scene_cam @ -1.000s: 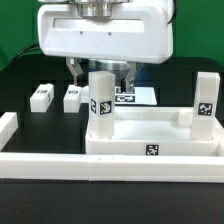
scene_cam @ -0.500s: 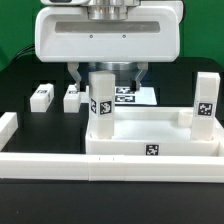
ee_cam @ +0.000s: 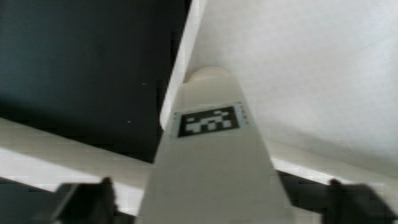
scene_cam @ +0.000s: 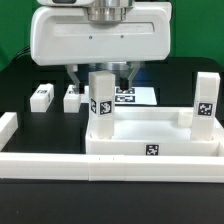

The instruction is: Assemble desk

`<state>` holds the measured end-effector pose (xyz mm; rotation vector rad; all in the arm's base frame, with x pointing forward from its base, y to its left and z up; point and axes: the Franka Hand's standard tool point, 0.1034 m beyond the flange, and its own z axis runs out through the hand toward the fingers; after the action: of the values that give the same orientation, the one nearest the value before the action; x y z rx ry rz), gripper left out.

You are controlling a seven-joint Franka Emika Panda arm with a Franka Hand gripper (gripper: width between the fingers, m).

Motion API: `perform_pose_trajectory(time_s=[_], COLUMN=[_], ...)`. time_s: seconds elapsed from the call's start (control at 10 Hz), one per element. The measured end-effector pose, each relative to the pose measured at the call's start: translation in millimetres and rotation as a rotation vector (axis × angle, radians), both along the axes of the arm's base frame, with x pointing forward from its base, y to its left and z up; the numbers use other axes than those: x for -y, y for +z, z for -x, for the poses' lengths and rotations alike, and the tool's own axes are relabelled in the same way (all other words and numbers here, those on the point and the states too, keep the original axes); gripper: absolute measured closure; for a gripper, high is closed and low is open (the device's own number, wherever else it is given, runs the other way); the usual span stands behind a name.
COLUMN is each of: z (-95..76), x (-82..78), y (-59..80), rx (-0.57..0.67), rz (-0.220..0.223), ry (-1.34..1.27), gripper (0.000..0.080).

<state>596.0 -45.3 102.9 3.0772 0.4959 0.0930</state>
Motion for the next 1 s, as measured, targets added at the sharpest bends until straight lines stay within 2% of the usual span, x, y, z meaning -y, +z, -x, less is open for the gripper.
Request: perform_pose_trajectory(time_s=[0.1, 0.2, 0.6, 1.0], z=[0.0, -0.1, 0.1, 0.5], x=[0.1, -0.1, -0.1, 1.6], y=[0.0, 0.1, 0.0, 0.0], rx=[0.0, 0.0, 0.0, 0.005], rz=[0.0, 0.0, -0.004, -0.029], ry=[0.001, -0.001, -0.046, -0.426], gripper=[0.0327, 0.0512, 0.0512, 0.0512])
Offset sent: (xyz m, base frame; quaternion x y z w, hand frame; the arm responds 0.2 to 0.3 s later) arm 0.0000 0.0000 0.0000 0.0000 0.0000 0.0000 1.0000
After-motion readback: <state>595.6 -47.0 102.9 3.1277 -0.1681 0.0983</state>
